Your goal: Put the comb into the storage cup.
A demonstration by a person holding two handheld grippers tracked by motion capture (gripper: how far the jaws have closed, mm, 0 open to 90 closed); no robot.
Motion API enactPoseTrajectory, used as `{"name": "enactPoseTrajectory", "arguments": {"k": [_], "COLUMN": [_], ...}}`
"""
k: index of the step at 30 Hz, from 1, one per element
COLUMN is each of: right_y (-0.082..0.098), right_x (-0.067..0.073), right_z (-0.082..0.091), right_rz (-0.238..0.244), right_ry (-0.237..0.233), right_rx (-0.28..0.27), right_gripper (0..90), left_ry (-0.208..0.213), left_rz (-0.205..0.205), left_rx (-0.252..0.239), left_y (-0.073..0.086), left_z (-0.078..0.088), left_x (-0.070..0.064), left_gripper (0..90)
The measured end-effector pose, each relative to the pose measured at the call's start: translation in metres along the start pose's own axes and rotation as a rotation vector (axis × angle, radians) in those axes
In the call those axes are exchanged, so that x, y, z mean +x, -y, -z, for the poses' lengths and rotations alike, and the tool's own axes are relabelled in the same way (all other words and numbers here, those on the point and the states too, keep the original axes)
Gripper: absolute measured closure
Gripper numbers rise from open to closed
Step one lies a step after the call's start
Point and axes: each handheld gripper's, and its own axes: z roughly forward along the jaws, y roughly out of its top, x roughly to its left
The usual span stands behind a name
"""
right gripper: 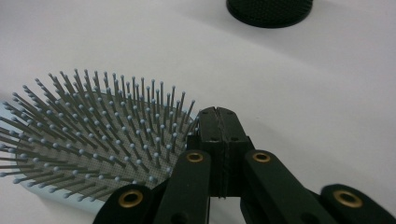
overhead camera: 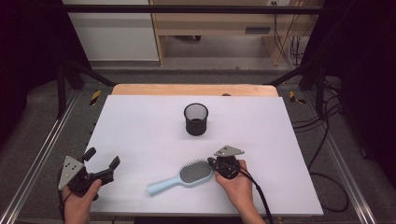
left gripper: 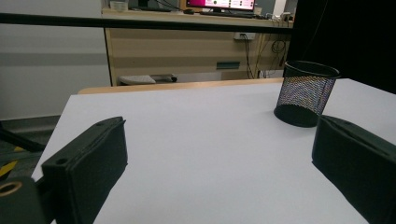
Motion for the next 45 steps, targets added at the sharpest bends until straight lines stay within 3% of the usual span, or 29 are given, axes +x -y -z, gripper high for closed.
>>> {"name": "enactPoseTrajectory", "arguments": {"k": [13,26,32,35,36,37,40,41,42,45], "right_y": [-0.002,0.000,0.007,0.010,0.010,0.011,0.012,0.013,0.013,0.015], "right_x": [0.031,0.036,0.023,0.015,0.015,0.008,0.000,-0.004,-0.012,-0.021], "right_z": [-0.009,-0.010,-0.002,0.004,0.004,0.010,0.015,0.019,0.026,0.035], "right_rz": [0.026,0.029,0.025,0.042,0.042,0.042,0.036,0.033,0.026,0.027], "right_ry": [-0.036,-0.041,-0.034,-0.021,-0.021,-0.014,-0.003,-0.001,0.007,0.006], "right_rx": [-0.011,-0.016,-0.056,-0.082,-0.082,-0.099,-0.106,-0.104,-0.115,-0.127], "right_gripper": [90.0,90.0,88.6,85.9,85.9,79.8,72.8,66.6,54.2,47.7], "left_ry": [0.001,0.005,0.036,0.068,0.068,0.093,0.123,0.137,0.159,0.188], "left_rz": [-0.002,-0.013,-0.012,-0.043,-0.043,-0.059,-0.065,-0.079,-0.104,-0.122], "left_rx": [0.011,0.025,0.055,0.114,0.114,0.162,0.200,0.215,0.234,0.255], "left_y": [0.001,0.001,0.000,-0.001,-0.001,-0.002,-0.004,-0.005,-0.008,-0.011], "left_z": [0.000,-0.001,-0.002,-0.005,-0.005,-0.009,-0.014,-0.017,-0.020,-0.024], "left_x": [-0.001,-0.002,-0.007,-0.011,-0.011,-0.015,-0.019,-0.023,-0.027,-0.032], "left_gripper": [3.4,3.4,3.4,3.4,3.4,3.5,3.3,3.2,3.2,3.1]}}
